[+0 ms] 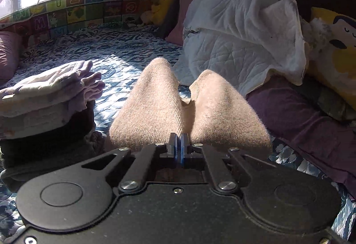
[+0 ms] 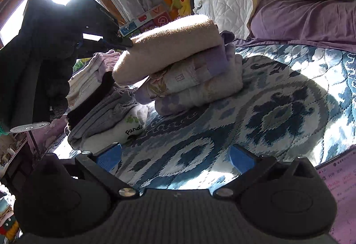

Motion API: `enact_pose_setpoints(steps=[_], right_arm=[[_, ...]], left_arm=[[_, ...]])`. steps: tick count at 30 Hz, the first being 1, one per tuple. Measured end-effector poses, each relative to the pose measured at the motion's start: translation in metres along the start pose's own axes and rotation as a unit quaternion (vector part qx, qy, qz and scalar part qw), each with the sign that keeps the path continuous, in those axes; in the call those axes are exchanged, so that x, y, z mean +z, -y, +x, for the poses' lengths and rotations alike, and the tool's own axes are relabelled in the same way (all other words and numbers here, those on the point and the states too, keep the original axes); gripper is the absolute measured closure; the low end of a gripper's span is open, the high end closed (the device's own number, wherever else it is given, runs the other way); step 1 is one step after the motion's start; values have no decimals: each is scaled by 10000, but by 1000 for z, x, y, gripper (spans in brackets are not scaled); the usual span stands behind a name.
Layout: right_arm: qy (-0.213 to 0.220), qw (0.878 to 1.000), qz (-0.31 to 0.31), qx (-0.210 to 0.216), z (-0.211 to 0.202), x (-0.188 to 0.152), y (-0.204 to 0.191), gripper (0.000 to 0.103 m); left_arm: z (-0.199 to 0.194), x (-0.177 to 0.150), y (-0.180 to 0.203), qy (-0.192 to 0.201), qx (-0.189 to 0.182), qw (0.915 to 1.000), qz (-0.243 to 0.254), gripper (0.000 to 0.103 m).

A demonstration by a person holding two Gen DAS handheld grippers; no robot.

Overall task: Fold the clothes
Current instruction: 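Grasp the beige sweater edge with the left gripper and lift it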

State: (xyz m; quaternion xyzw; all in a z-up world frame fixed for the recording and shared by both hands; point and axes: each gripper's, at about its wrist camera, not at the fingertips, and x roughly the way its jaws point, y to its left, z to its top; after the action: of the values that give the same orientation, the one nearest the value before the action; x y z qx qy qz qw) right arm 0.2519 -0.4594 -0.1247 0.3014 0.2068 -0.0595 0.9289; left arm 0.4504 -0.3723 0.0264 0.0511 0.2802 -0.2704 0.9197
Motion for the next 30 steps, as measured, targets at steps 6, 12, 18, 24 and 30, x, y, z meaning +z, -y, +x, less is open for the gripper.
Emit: enact_pose_setpoints(steps=[6, 12, 18, 24, 30], right_arm=[[142, 9996, 206, 93, -11, 5, 12, 0], [140, 9949, 838, 543, -20, 8, 34, 0], [-312, 9932, 747, 840, -13, 2, 26, 0], [-762, 9902, 333, 1121, -6, -16, -10, 0], [-1061, 9843, -71, 1410, -3, -34, -46, 0]], left_arm=[[-65, -15, -16, 447, 60, 9986, -265, 103], [-134, -36, -56, 753, 517, 9947, -480, 103], [-201, -86, -102, 643, 1120, 9900, -566, 103], [-280, -182, -139, 329, 1729, 9788, -1046, 103], [-352, -276, -150, -225, 1782, 9684, -1733, 103]])
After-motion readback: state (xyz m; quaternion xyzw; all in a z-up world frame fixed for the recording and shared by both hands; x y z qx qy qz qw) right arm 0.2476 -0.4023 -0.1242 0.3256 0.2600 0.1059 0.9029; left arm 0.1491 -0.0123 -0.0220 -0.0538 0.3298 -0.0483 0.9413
